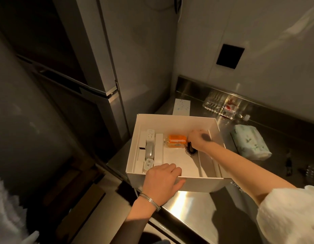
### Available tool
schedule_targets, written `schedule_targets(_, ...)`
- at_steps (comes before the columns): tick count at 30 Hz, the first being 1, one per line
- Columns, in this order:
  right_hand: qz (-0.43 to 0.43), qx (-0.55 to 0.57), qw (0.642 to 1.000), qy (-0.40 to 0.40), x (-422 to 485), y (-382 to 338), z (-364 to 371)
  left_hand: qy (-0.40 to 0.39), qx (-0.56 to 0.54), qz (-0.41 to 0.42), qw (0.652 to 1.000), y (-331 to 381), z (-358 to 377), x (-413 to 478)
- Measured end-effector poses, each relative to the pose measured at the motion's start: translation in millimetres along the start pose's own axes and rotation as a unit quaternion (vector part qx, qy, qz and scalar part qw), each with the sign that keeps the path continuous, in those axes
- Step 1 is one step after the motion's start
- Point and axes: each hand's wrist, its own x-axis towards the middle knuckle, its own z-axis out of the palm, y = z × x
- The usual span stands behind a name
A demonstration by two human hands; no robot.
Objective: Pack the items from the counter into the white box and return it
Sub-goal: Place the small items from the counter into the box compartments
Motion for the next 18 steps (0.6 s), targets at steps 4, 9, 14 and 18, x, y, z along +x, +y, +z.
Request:
schedule_targets(4, 0.009, 0.027, 1.0, 0.007, -9, -5, -5, -0.003, 0.0, -0.005, 1.0, 1, -1, 0)
schedule_targets(9, 0.023, -0.064, 0.997, -0.025, -16, -1, -1, -0.009, -0.007, -0.008, 1.0, 1, -3, 1)
schedule_targets(14, 0.009, -0.094, 0.995, 0.023, -21, -3, 0, -0.011, -0.006, -0.004, 1.0, 1, -4, 1)
schedule_targets(18, -0.002, -0.116, 0.993, 0.023, -28, -5, 3, -0.016, 0.0, -0.007, 1.0, 1, -6, 2)
